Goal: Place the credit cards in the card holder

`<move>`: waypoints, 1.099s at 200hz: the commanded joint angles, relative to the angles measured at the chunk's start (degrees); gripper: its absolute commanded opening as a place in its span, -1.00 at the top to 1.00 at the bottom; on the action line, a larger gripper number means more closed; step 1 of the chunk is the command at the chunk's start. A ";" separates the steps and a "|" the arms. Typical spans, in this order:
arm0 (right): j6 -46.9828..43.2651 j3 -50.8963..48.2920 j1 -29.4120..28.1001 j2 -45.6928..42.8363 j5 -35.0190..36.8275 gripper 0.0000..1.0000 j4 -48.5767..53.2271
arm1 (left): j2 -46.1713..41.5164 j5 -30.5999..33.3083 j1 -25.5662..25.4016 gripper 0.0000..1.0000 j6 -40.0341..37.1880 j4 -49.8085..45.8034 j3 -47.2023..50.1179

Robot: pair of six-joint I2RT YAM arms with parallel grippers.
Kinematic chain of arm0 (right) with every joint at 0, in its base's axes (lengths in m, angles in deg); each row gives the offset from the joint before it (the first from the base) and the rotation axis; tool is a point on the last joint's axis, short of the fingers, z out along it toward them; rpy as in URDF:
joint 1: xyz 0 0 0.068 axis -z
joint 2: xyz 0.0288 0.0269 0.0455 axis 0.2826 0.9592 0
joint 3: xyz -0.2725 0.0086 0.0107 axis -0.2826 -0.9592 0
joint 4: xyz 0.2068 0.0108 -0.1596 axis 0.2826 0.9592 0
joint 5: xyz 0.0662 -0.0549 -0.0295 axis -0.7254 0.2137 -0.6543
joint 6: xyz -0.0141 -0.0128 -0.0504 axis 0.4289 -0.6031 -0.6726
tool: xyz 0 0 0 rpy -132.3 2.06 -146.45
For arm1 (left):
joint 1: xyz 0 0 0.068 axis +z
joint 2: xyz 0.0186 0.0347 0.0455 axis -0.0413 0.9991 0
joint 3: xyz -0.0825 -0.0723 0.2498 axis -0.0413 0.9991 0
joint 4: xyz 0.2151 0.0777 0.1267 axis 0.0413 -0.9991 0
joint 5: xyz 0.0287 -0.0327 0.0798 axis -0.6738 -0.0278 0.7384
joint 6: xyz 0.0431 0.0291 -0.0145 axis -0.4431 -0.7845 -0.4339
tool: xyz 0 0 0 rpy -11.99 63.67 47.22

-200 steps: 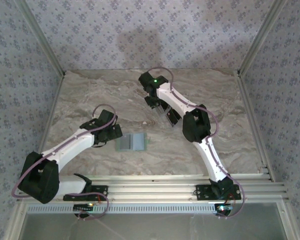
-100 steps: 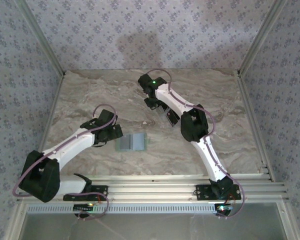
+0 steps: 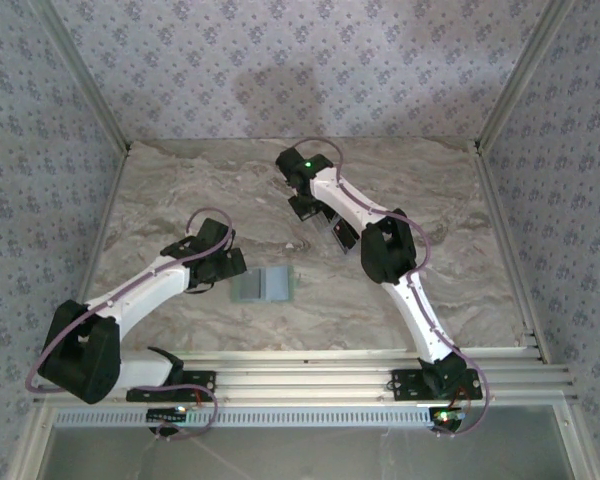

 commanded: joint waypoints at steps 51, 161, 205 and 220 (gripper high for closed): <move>-1.37 5.11 -0.89 -3.26 -0.85 1.00 3.22 | 0.86 -0.42 0.47 -0.99 -0.54 -1.29 -0.43; 14.06 -26.49 -6.35 -31.98 -16.15 1.00 -13.34 | -2.62 -7.83 -0.45 -1.00 1.30 7.47 7.66; 20.98 -47.45 -6.42 -43.62 -19.58 1.00 -22.16 | -2.62 -10.38 -2.68 -0.99 3.52 15.47 11.66; 22.33 -52.28 -6.13 -46.39 -19.83 1.00 -23.75 | -2.03 -10.38 -3.94 -1.00 3.86 17.75 12.04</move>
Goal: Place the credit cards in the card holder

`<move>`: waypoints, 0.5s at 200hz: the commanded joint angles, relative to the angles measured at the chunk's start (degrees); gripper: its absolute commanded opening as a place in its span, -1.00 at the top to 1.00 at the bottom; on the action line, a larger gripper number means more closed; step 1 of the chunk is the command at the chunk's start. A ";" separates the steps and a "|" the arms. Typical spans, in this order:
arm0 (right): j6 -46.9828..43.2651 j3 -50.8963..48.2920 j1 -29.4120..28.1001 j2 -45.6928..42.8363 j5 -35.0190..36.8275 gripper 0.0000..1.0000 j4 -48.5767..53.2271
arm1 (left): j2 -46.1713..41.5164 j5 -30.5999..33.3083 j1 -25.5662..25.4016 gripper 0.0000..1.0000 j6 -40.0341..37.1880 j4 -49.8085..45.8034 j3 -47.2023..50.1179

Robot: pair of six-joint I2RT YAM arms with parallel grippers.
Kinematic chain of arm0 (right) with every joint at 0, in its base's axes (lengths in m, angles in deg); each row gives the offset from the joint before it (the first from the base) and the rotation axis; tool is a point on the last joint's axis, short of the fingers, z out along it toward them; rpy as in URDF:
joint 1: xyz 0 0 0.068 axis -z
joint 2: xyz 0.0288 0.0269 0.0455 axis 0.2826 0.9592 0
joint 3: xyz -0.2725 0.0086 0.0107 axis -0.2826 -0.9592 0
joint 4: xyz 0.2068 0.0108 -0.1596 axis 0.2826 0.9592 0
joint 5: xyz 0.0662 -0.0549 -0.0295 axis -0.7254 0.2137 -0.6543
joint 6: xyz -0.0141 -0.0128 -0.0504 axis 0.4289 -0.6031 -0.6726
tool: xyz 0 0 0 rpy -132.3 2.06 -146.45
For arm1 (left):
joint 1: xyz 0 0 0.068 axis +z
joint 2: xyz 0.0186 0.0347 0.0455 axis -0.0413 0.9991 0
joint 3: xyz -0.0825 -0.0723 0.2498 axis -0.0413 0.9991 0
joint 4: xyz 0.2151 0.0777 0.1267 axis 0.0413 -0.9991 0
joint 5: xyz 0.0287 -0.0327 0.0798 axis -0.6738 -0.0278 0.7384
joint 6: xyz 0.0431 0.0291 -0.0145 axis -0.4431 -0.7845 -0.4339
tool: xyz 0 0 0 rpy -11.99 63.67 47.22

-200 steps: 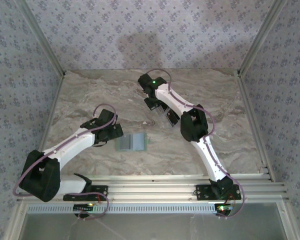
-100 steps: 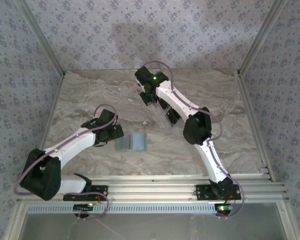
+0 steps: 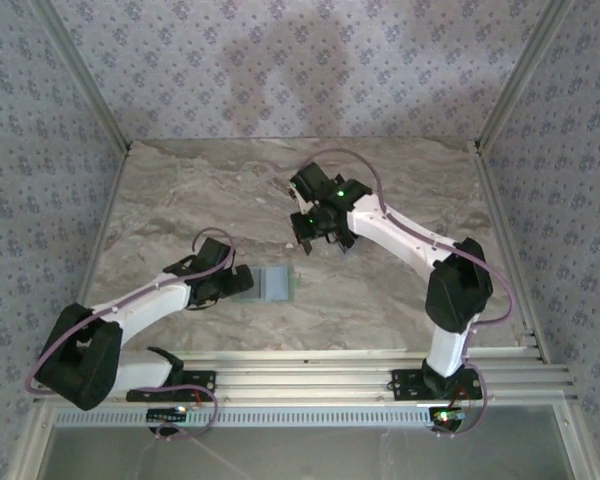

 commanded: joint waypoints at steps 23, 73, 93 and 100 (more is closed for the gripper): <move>6.39 -12.46 1.21 -8.45 -3.44 1.00 -7.41 | 1.82 -1.45 -3.24 -1.00 2.01 8.48 0.40; 7.54 -19.25 2.50 -12.09 -4.40 1.00 -9.68 | 4.93 -0.23 -6.22 -1.00 4.02 10.20 -0.64; 7.62 -20.21 2.93 -12.69 -4.82 1.00 -11.35 | 4.70 0.73 -7.58 -1.00 5.02 9.96 -0.70; 7.60 -20.22 3.08 -12.80 -4.98 1.00 -11.55 | 4.47 1.14 -8.09 -0.99 5.51 9.93 -0.68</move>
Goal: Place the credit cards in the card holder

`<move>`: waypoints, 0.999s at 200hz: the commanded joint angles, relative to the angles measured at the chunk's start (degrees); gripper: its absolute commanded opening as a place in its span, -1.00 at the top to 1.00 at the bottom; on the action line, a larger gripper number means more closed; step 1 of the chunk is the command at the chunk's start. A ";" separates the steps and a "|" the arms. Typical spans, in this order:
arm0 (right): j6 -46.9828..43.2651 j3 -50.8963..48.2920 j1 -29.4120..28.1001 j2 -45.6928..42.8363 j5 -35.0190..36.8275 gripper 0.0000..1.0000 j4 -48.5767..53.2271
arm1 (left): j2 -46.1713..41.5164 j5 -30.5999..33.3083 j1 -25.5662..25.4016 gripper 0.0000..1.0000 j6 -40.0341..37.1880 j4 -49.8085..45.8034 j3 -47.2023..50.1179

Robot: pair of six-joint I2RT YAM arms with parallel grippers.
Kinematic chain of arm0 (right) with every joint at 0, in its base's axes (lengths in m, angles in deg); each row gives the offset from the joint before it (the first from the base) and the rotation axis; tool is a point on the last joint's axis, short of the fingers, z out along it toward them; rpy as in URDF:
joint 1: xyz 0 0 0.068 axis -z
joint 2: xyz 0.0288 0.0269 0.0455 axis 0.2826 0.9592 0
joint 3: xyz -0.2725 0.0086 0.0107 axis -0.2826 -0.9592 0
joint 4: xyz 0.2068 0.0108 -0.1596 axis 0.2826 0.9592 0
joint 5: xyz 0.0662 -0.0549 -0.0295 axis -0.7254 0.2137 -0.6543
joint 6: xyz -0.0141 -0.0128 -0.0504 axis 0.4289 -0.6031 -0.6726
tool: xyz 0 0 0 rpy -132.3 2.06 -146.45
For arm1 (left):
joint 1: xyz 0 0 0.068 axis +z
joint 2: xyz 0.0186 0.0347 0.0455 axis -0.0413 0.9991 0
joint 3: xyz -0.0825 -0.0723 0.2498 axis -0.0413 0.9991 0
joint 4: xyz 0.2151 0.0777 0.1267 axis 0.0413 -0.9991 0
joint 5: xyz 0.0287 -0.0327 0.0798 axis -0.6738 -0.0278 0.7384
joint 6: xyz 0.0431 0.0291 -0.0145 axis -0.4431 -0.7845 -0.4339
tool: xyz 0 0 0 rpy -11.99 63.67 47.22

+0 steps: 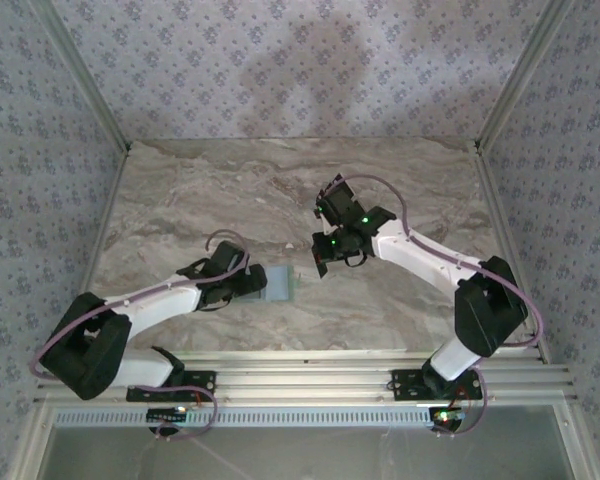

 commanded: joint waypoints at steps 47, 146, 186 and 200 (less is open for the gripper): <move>1.17 -3.59 0.90 -2.71 -1.89 1.00 -3.44 | -0.70 1.93 -6.01 -0.99 5.46 0.65 -1.32; 6.81 -7.41 0.83 -4.43 -10.85 1.00 -13.78 | -6.91 12.42 -6.71 -0.99 9.40 -16.35 -5.37; 14.67 -12.65 0.33 -2.36 -18.79 1.00 -28.21 | -6.40 10.35 -2.49 -0.99 6.04 -17.06 -4.30; 15.66 -13.37 -0.36 -1.02 -19.40 1.00 -31.26 | -6.05 9.16 -1.21 -1.00 4.84 -15.93 -3.71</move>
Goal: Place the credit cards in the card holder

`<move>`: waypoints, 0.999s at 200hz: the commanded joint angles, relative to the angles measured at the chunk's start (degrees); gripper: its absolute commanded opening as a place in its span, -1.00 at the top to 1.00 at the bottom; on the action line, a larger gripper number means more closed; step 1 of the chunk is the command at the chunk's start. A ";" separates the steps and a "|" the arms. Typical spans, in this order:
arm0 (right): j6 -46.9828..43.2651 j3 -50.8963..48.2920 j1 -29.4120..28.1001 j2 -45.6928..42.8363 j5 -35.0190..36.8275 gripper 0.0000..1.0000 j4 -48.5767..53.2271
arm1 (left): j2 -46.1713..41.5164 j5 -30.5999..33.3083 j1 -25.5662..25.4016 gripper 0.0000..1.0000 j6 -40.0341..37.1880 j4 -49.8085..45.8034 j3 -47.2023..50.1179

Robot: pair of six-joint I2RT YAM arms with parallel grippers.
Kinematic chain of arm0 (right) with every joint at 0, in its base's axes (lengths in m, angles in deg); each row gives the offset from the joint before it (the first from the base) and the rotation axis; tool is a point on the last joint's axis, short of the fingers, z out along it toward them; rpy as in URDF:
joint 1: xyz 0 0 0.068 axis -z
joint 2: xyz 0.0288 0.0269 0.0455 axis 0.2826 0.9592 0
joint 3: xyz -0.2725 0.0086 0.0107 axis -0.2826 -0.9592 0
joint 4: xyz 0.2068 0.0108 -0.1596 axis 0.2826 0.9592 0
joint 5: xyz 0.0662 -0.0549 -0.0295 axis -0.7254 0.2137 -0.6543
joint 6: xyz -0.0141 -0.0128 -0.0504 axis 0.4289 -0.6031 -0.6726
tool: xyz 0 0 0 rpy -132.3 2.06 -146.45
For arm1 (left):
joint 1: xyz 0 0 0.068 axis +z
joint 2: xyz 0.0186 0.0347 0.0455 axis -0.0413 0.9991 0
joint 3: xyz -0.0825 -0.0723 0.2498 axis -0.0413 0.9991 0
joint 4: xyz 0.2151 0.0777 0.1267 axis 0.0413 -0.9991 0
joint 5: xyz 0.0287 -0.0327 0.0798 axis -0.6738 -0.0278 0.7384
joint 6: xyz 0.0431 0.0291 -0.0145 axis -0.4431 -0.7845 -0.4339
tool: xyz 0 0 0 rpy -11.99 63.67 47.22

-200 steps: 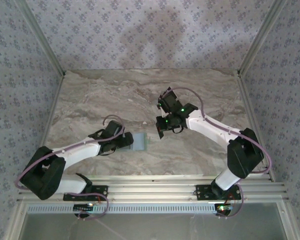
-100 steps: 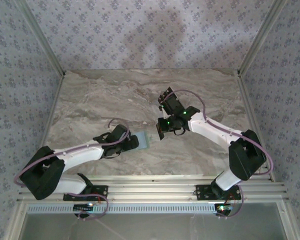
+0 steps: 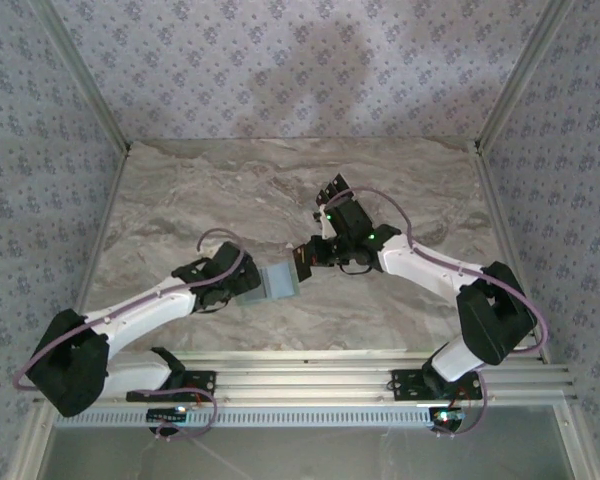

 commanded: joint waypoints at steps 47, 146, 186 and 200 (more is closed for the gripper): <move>6.76 -2.53 -3.23 7.22 -6.02 1.00 -16.18 | 2.43 -3.01 2.70 -1.00 -5.14 2.66 1.90; 9.47 -4.49 -4.75 14.12 -7.39 1.00 -24.80 | 4.42 -4.48 2.62 -0.99 -3.20 5.00 5.13; 10.55 -4.96 -4.79 15.67 -7.53 1.00 -27.16 | 4.75 -3.69 2.63 -0.98 -2.67 4.20 5.86; 10.90 -4.95 -4.87 16.26 -7.70 1.00 -27.84 | 4.90 -3.38 2.57 -0.98 -2.51 3.88 5.90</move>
